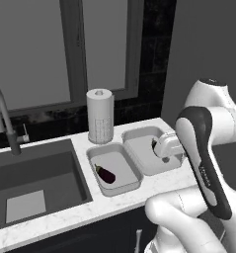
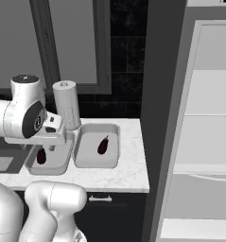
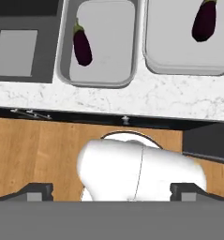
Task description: Place one eggplant and one chicken drumstick in each tupperware on the nearby counter, to pack two identical lunches.
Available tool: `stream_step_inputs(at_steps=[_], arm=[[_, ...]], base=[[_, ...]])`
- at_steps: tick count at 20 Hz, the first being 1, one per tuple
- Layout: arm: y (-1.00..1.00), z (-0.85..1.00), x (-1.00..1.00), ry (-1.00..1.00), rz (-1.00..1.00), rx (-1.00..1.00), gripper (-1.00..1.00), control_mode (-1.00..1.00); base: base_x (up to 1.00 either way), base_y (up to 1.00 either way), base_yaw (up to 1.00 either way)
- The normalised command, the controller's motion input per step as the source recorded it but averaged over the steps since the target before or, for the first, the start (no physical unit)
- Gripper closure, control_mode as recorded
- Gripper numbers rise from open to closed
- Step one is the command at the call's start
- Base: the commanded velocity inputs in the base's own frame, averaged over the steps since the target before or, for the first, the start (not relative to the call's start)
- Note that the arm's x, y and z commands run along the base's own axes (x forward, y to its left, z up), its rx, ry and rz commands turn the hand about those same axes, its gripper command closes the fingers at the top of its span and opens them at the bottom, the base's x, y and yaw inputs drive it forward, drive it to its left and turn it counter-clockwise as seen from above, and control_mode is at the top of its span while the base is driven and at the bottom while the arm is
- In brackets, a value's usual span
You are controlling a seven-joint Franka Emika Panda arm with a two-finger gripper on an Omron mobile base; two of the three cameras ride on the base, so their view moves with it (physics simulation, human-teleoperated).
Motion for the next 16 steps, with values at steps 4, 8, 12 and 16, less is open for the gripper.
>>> stream_step_inputs(at_steps=[4, 8, 12, 16], arm=[[-0.37, 0.67, -0.81, -0.17, 0.01, 0.00, -1.00, -1.00], [0.00, 0.00, 0.00, -0.01, 0.00, 0.00, -1.00, -1.00], [0.00, 0.00, 0.00, 0.00, 0.00, 0.00, -1.00, -1.00], [0.00, 0.00, -0.06, 0.00, 0.00, 0.00, -1.00, 1.00]], base=[[0.00, 0.00, 0.00], [0.00, 0.00, 0.00], [0.00, 0.00, 0.00], [-0.41, -0.08, 0.00]])
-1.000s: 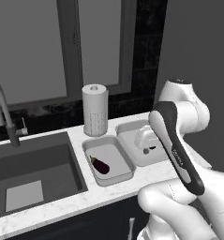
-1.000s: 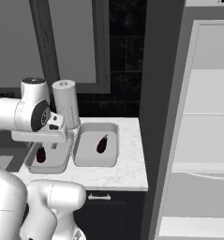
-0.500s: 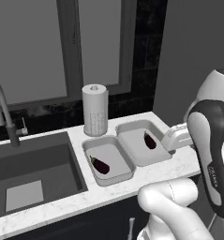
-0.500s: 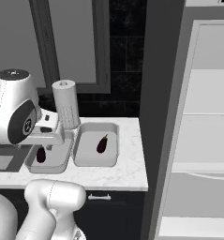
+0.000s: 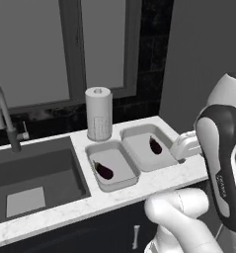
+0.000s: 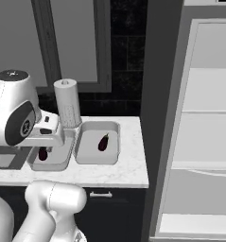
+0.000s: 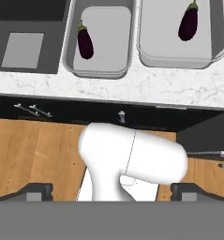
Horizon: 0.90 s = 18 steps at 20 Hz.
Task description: Place one eggplant and one chicken drumstick in each tupperware on the nearby counter, to pack two identical lunches.
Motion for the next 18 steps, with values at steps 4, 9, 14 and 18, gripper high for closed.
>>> stream_step_inputs(at_steps=[4, 9, 14, 18], arm=[[0.00, 0.00, 0.00, 0.00, 0.00, 0.00, -1.00, 1.00], [0.00, 0.00, 0.00, 0.00, 0.00, 0.00, -1.00, 1.00], [0.00, 0.00, 0.00, 0.00, 0.00, 0.00, -1.00, 1.00], [0.00, 0.00, 0.00, 0.00, 0.00, 0.00, -1.00, 1.00]], base=[[-1.00, -0.55, -0.11], [-0.47, -0.85, -0.11], [-0.02, -1.00, -0.09], [0.00, -0.92, -0.06]])
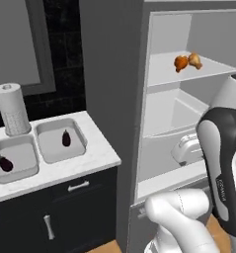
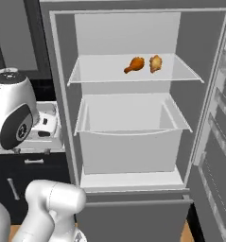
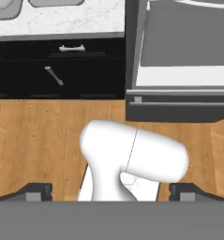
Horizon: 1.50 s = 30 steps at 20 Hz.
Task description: Place one eggplant and one chicken drumstick in each tupperware on the nearby counter, to pack two identical lunches.
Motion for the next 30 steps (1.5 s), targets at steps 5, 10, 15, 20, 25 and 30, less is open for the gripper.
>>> stream_step_inputs(at_steps=[5, 10, 15, 20, 25, 30], arm=[[0.00, 0.00, 0.00, 0.00, 0.00, 0.00, -1.00, 1.00], [0.00, 0.00, 0.00, 0.00, 0.00, 0.00, -1.00, 1.00], [0.00, 0.00, 0.00, 0.00, 0.00, 0.00, -1.00, 1.00], [0.00, 0.00, 0.00, 0.00, 0.00, 0.00, -1.00, 1.00], [0.00, 0.00, 0.00, 0.00, 0.00, 0.00, -1.00, 1.00], [0.00, 0.00, 0.00, 0.00, 0.00, 0.00, -1.00, 1.00]], base=[[0.06, -0.56, -0.02], [0.21, -0.31, 0.00], [0.09, -0.56, 0.00], [0.44, -0.26, -0.01], [0.72, -0.32, 0.05], [0.31, -0.53, 0.01]])
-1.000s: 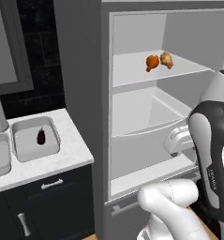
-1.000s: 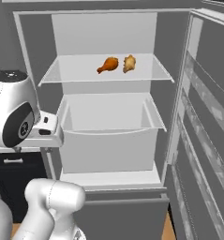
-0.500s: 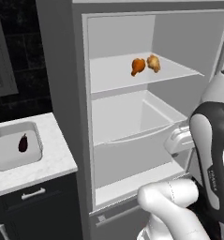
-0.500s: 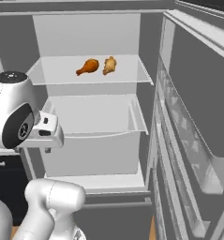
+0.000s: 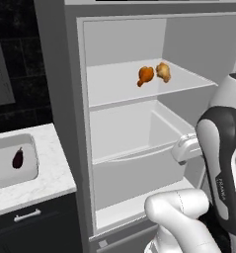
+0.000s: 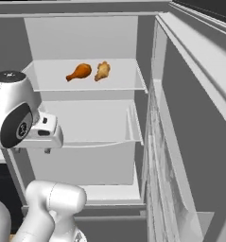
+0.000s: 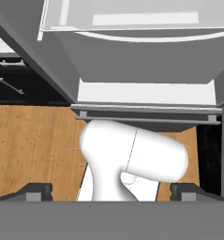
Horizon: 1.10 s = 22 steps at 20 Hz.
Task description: Place one eggplant and one chicken drumstick in each tupperware on the nearby counter, to pack two identical lunches.
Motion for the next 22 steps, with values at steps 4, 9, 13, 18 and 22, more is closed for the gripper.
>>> stream_step_inputs(at_steps=[4, 9, 13, 18, 22], arm=[[0.00, 0.00, 0.00, 0.00, 0.00, 0.00, -1.00, 1.00], [0.00, 0.00, 0.00, 0.00, 0.00, 0.00, -1.00, 1.00], [0.00, 0.00, 0.00, 0.00, 0.00, 0.00, -1.00, 1.00], [0.00, 0.00, 0.00, 0.00, 0.00, 0.00, -1.00, 1.00], [0.00, 0.35, 0.00, -0.22, -0.01, 0.00, -1.00, -1.00]], base=[[0.56, -0.12, 0.00], [0.26, -0.03, 0.00], [0.33, 0.00, 0.00], [0.00, 0.00, 0.00], [0.00, 0.00, 0.00]])
